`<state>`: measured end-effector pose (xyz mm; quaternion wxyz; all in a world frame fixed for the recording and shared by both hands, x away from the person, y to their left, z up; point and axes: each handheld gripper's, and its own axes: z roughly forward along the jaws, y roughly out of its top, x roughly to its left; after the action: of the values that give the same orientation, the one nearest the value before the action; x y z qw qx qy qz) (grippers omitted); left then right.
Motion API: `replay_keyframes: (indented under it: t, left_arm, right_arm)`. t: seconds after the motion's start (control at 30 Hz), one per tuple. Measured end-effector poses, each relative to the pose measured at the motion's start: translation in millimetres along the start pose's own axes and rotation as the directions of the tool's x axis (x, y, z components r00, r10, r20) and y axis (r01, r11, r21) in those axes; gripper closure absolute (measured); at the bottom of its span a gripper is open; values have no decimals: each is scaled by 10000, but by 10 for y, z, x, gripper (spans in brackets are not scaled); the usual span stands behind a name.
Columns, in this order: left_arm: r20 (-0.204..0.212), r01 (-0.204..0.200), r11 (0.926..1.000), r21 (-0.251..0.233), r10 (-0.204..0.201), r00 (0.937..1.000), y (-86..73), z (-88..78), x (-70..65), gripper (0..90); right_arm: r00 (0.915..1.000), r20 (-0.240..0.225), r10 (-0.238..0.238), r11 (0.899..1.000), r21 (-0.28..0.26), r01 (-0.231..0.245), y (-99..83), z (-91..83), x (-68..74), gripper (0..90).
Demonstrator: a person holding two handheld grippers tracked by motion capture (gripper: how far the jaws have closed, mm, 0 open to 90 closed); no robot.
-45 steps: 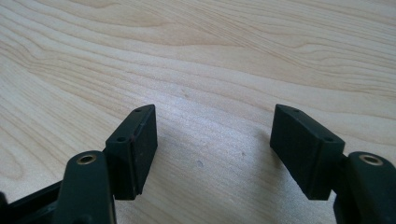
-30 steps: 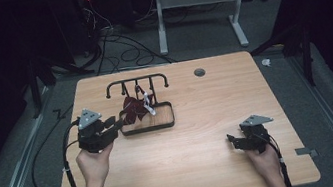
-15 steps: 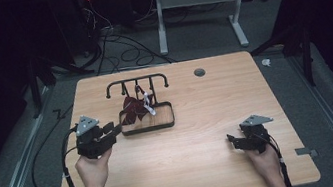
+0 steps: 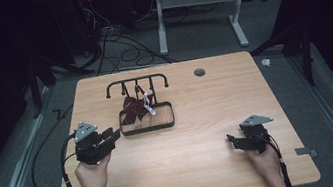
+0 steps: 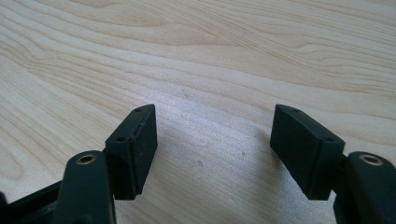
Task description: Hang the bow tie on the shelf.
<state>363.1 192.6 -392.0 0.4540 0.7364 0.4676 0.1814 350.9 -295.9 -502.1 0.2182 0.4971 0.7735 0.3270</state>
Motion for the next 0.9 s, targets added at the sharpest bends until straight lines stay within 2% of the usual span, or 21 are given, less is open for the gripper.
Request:
replay_keyframes:
  t: [0.43,0.9]
  left_arm:
    - [-24,247,9996,107,-246,9997,-168,-15,11,672]
    - [18,756,9965,365,-757,9971,-433,34,58,666]
  right_arm:
    - [10000,-8,-2,10000,-2,2,0,0,1,333]
    - [10000,3,-13,10000,10,13,1,-1,0,333]
